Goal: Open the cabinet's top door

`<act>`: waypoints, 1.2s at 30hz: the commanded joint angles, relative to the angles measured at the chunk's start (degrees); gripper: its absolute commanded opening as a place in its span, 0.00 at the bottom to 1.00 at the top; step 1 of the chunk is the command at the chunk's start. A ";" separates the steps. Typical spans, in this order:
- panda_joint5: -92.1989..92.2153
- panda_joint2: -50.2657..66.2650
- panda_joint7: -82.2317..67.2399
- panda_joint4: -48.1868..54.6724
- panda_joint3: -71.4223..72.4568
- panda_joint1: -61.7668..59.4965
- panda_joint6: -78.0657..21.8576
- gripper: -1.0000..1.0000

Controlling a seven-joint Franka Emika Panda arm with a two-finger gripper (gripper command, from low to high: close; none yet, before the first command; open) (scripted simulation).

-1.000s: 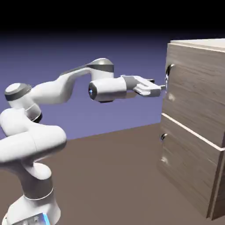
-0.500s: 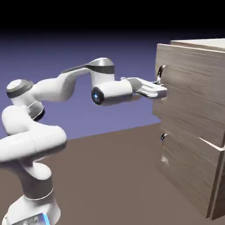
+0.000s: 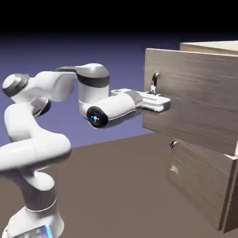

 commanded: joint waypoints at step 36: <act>-68.68 68.85 -36.37 44.79 12.15 -41.74 -33.36 0.00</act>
